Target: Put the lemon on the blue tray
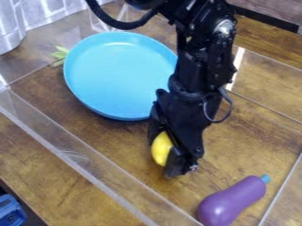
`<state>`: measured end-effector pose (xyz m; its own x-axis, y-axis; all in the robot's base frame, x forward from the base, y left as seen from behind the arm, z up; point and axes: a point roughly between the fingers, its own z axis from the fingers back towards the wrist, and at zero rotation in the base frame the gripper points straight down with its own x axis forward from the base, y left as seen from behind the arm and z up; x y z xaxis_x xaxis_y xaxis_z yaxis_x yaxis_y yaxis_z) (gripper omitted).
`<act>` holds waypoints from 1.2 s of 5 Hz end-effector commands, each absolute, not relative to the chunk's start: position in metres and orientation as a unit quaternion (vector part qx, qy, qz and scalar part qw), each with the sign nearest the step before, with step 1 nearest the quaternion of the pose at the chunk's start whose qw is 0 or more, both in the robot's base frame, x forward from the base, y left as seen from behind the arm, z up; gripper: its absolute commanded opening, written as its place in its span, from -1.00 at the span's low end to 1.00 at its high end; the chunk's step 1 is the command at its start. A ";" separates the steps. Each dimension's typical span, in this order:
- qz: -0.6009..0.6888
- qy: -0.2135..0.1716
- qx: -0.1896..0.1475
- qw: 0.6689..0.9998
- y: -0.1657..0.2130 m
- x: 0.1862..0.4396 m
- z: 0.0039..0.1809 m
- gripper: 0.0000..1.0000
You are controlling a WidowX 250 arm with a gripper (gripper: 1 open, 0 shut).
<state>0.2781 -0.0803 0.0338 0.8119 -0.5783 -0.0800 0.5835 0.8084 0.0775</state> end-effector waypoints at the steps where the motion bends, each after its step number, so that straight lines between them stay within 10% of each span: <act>1: -0.301 -0.013 0.052 0.952 -0.079 0.292 0.057 -1.00; 6: -0.300 -0.012 0.059 0.952 -0.070 0.298 0.061 -1.00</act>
<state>0.2849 -0.0727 0.0396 0.8065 -0.5849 -0.0868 0.5911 0.8014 0.0915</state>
